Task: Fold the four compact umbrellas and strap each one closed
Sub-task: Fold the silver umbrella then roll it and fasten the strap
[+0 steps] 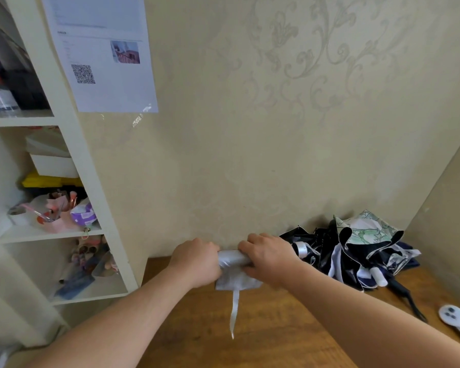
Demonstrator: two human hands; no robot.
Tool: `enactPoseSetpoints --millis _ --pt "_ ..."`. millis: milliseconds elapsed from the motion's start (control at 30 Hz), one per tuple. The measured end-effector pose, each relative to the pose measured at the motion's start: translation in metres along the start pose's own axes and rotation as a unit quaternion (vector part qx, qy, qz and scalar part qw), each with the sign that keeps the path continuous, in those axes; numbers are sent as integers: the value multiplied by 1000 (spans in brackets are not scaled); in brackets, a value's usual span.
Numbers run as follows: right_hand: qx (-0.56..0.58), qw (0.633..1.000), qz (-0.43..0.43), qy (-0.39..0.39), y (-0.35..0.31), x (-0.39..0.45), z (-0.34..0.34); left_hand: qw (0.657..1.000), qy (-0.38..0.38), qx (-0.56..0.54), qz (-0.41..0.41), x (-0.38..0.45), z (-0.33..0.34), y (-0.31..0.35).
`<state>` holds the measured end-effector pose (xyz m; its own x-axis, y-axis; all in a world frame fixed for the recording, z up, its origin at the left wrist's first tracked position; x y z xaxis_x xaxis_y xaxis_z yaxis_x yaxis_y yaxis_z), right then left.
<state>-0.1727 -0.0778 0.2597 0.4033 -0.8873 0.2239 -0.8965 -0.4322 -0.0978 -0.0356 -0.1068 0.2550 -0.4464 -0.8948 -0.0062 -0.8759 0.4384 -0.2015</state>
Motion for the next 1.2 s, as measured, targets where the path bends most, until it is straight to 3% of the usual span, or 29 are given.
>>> enactPoseSetpoints --millis 267,400,500,600,733,800,1067,1200 --pt "-28 999 44 -4 22 -12 3 980 -126 -155 1 -7 24 3" --pt "-15 994 101 -50 23 -18 4 978 -140 -151 20 -9 24 5" --pt "-17 988 128 -86 21 -23 8 984 -126 -122 42 -10 23 6" --pt "-17 980 165 -107 22 -25 12 994 -64 -36 79 -7 12 10" --pt "-7 978 174 -116 14 -20 16 990 -22 -78 112 0 -8 30" --pt "21 975 184 -121 13 -19 17 991 5 -31 128 1 -14 34" --pt "88 967 188 -145 20 -17 13 986 115 119 26 -7 -22 6" --pt "102 966 181 -156 20 -18 16 990 83 117 -1 -8 -14 -3"
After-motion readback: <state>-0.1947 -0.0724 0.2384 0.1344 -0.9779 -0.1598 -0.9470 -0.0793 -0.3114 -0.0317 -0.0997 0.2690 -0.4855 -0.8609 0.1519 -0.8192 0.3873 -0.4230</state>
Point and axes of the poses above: each hand's wrist, its own x-axis towards the middle knuckle, its own z-axis out of the palm, y = z × x, the point moved 9 cm from there along x, towards the middle knuckle, and after that the axes turned 14 degrees about x, right-handed, at the moved point
